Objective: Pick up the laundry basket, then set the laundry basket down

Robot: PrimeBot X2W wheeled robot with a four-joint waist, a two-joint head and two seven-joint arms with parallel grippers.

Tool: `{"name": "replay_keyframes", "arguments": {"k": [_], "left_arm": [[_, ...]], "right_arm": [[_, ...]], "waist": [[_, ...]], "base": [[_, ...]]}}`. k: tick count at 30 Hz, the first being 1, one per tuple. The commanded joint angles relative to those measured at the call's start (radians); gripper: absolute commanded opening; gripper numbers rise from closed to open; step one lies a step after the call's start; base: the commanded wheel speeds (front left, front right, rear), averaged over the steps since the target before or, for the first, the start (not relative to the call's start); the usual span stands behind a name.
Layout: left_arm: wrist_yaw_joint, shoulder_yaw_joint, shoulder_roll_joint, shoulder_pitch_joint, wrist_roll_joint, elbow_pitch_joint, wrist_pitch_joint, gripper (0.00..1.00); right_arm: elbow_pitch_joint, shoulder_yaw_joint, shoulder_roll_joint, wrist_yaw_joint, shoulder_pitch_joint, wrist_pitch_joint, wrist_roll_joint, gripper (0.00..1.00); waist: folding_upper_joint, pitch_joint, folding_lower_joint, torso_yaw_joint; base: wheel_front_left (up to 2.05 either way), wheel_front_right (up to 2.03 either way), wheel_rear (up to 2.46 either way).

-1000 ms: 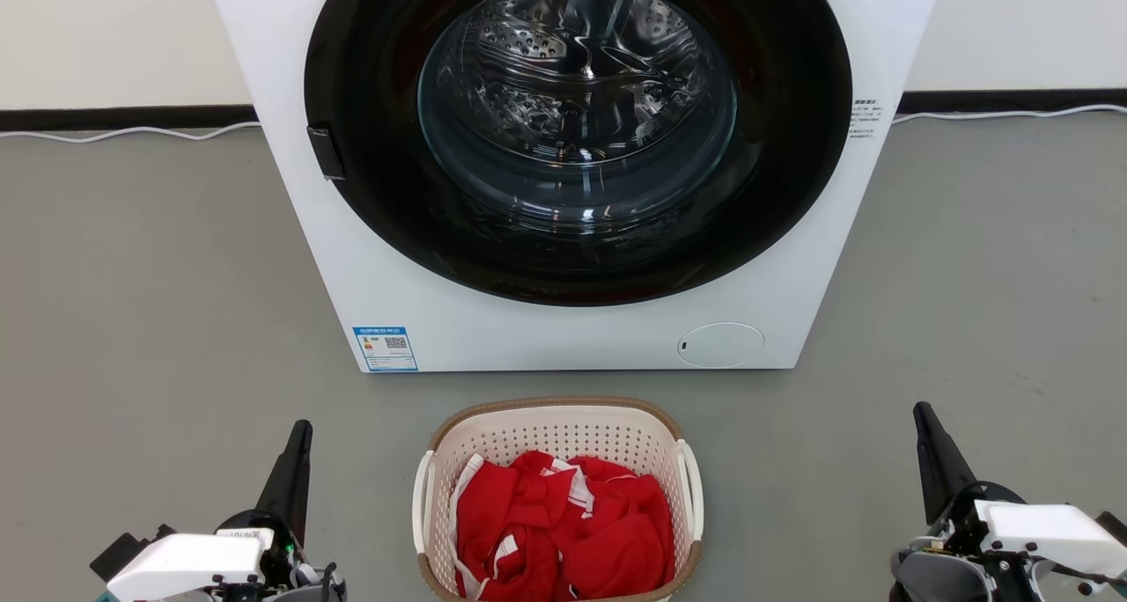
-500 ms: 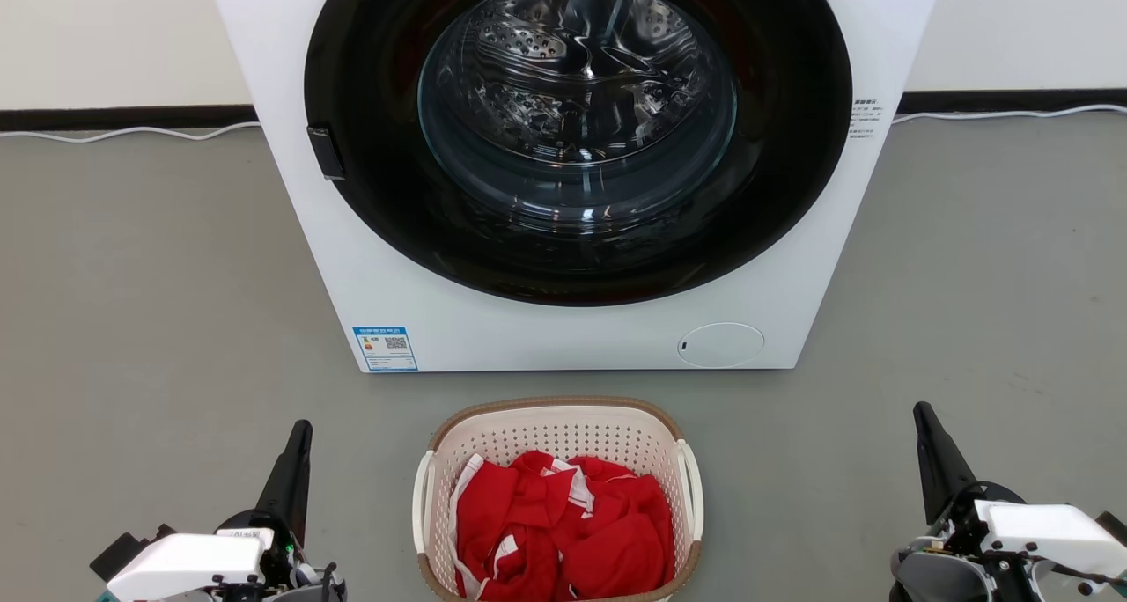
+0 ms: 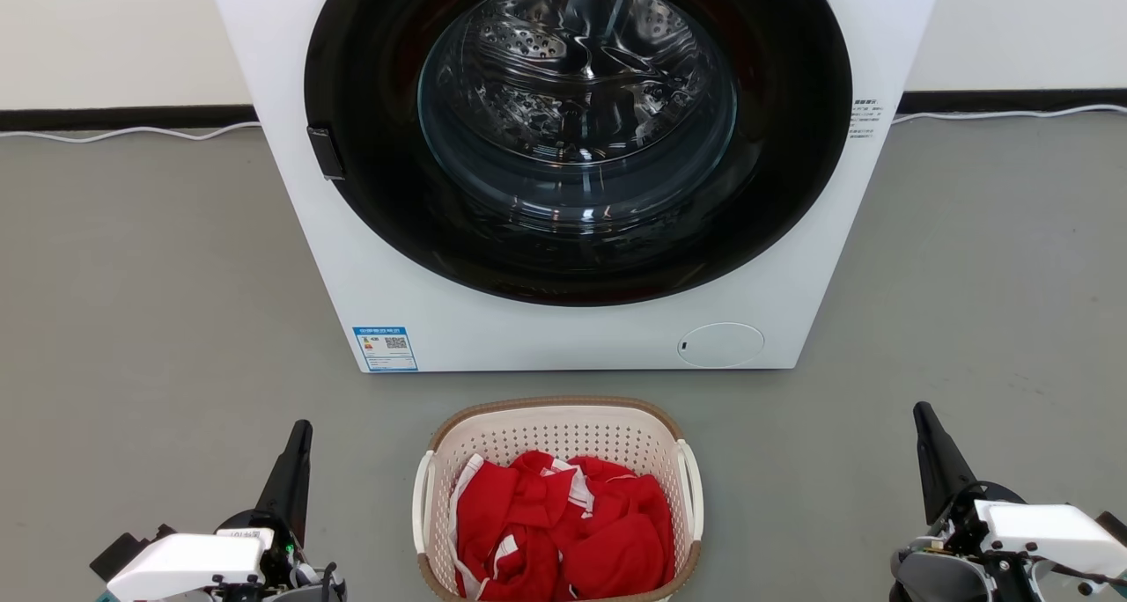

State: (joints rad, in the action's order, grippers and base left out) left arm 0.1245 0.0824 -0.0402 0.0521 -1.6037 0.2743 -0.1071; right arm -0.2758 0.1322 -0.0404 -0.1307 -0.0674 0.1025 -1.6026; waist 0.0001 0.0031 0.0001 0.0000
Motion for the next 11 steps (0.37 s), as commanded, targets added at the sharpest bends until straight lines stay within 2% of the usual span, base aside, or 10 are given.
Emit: {"name": "replay_keyframes", "arguments": {"k": [1,11], "left_arm": [[0.006,0.031,-0.01,0.056,-0.005,-0.029,-0.006,0.0],[0.006,0.031,-0.01,0.056,-0.005,-0.029,-0.006,0.0]], "right_arm": [[0.031,-0.019,-0.01,0.0,-0.04,0.01,-0.006,0.0],[0.031,-0.019,-0.01,0.0,-0.04,0.01,-0.006,0.0]], "waist": [[-0.0001,0.0,0.0,0.0],[-0.0001,0.0,0.0,0.0]], "base": [[0.0,0.0,0.0],[0.0,0.0,0.0]]}}
